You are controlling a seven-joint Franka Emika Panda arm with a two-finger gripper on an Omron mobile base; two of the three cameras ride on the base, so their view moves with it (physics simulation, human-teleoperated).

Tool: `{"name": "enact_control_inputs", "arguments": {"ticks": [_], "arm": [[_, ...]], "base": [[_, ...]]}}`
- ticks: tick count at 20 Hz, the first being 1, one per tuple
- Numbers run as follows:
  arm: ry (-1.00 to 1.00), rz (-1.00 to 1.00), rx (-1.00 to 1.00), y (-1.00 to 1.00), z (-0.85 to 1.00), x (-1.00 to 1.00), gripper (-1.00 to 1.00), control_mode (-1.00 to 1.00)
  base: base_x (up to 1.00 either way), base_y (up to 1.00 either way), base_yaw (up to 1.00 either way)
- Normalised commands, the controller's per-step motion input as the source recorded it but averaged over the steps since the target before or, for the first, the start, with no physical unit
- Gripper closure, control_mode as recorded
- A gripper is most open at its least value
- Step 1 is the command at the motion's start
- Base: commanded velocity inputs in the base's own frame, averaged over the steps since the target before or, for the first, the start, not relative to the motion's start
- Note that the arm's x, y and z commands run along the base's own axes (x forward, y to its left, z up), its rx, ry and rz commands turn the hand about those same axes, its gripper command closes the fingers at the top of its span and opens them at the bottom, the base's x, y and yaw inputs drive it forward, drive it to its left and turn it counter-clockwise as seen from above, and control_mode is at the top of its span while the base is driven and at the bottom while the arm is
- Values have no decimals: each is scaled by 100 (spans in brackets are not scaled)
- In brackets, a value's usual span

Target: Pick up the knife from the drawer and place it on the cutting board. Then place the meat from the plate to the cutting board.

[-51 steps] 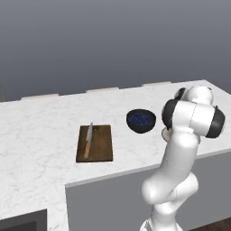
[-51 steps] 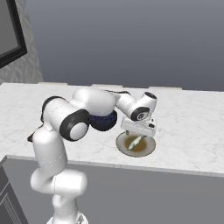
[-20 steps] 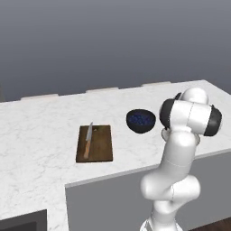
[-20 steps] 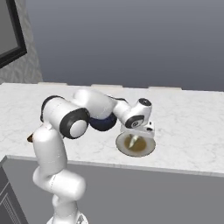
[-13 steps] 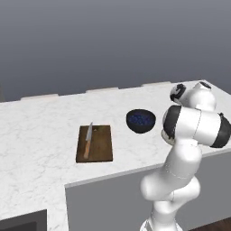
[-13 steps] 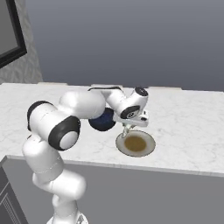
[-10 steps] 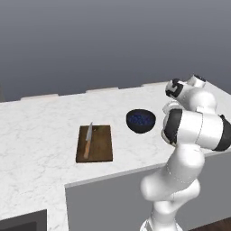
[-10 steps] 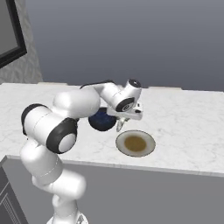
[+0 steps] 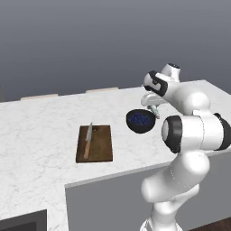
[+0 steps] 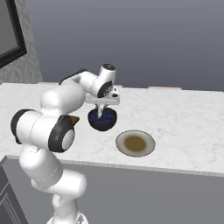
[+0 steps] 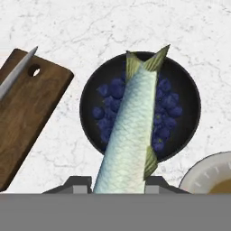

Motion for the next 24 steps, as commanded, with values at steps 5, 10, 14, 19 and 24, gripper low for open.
{"name": "enact_control_inputs", "arguments": {"ticks": [5, 10, 14, 19, 24], "arm": [[0, 0, -16, 100, -14, 51, 100, -100], [0, 0, -8, 100, -9, 11, 100, -100], [0, 0, 0, 100, -10, -14, 100, -100], [-2, -10, 2, 80, -23, -52, 100, -100], [0, -15, 10, 29, -39, -20, 100, -100]], "base": [[0, 0, 0], [0, 0, 0], [0, 0, 0], [0, 0, 0], [0, 0, 0]]}}
